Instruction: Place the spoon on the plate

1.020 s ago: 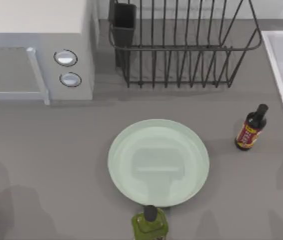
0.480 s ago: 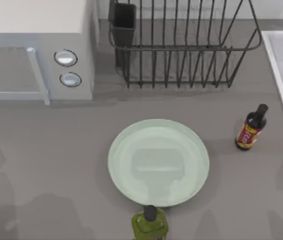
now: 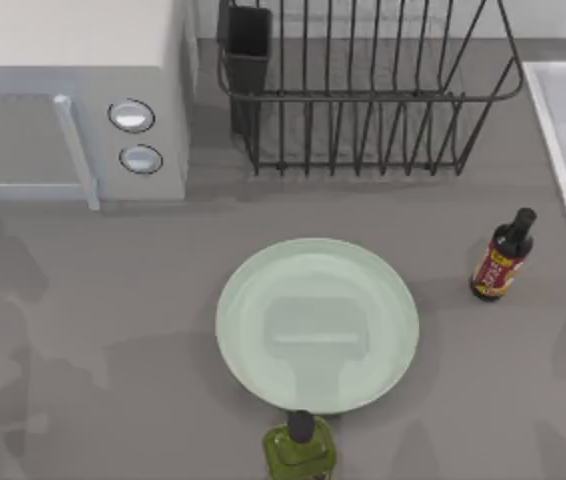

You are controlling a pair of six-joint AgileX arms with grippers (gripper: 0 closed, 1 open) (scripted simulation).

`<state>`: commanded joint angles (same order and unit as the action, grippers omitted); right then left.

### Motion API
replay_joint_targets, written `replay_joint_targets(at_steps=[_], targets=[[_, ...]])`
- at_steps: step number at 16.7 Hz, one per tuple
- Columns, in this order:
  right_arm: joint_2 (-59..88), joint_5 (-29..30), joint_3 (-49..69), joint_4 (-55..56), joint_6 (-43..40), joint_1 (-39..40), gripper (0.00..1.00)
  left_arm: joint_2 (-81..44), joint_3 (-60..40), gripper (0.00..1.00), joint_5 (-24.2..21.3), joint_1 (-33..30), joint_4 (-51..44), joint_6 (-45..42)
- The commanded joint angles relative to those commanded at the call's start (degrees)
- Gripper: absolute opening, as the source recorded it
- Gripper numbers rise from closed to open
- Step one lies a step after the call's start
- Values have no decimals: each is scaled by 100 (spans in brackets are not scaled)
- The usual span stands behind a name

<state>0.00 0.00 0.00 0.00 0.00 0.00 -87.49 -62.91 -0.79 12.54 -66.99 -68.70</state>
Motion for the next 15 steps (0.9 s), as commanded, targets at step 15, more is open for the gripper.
replay_joint_targets(at_steps=[15], targets=[[0,0,0,0,0,0,100,-3924,-4265,0,22,-5749,-167,2546]])
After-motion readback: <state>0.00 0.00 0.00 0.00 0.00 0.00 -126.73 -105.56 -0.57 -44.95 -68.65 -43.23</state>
